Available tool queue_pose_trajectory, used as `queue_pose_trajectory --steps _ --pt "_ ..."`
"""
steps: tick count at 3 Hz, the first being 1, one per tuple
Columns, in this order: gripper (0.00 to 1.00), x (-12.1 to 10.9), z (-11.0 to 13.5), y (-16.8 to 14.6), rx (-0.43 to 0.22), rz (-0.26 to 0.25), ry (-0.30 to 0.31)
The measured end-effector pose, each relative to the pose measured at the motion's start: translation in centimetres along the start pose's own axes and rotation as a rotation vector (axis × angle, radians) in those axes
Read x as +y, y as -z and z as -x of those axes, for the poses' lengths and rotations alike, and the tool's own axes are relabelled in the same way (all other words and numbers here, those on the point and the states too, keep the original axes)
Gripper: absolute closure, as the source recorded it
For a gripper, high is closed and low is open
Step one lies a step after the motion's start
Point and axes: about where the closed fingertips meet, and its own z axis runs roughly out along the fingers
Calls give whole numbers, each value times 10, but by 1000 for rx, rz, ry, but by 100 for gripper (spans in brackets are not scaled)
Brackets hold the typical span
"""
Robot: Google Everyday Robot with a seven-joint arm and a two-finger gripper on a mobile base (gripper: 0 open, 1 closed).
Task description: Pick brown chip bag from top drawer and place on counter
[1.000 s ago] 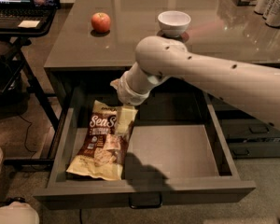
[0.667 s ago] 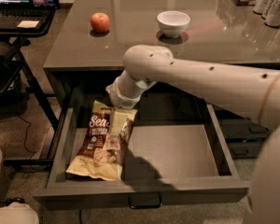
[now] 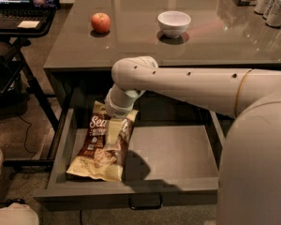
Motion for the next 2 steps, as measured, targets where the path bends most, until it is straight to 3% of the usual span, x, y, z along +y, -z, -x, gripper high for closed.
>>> queue_pose_trajectory --steps 1,2 --pt "0 9 7 -26 -13 53 1" --pt "19 15 8 -46 -31 97 1"
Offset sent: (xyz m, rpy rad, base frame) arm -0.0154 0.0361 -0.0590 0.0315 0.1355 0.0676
